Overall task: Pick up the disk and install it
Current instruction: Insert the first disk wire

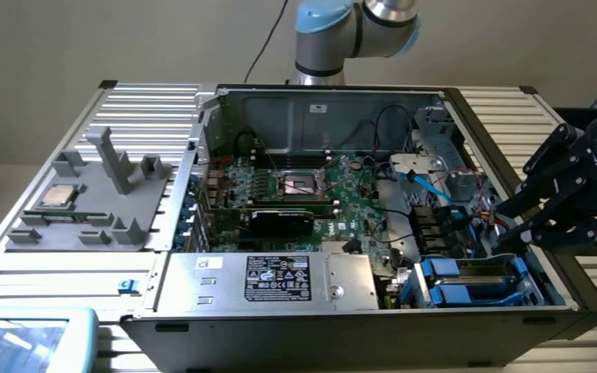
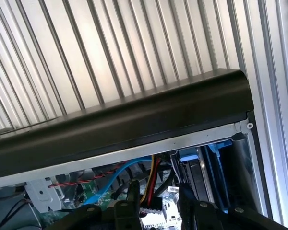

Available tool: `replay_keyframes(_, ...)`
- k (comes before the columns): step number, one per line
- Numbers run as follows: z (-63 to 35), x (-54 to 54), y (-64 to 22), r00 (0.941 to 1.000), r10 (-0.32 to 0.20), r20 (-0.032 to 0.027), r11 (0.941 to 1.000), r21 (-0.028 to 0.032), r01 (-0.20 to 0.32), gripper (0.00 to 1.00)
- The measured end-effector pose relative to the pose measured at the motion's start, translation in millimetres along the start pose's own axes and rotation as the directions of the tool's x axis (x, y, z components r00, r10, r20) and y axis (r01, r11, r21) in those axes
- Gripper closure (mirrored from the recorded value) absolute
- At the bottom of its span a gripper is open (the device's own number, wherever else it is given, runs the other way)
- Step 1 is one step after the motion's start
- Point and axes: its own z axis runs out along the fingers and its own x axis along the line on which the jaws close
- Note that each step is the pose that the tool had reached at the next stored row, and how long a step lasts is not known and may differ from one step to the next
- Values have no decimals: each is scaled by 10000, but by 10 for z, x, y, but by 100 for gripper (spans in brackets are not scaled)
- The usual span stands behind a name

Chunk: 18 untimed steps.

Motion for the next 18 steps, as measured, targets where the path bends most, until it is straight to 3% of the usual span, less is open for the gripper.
replay_keyframes(13, 33, 5, 22, 9994, 340, -88, 9994, -35, -341, 55)
replay_keyframes(18, 66, -1, 24, 9981, 594, -168, 9982, -58, -595, 55)
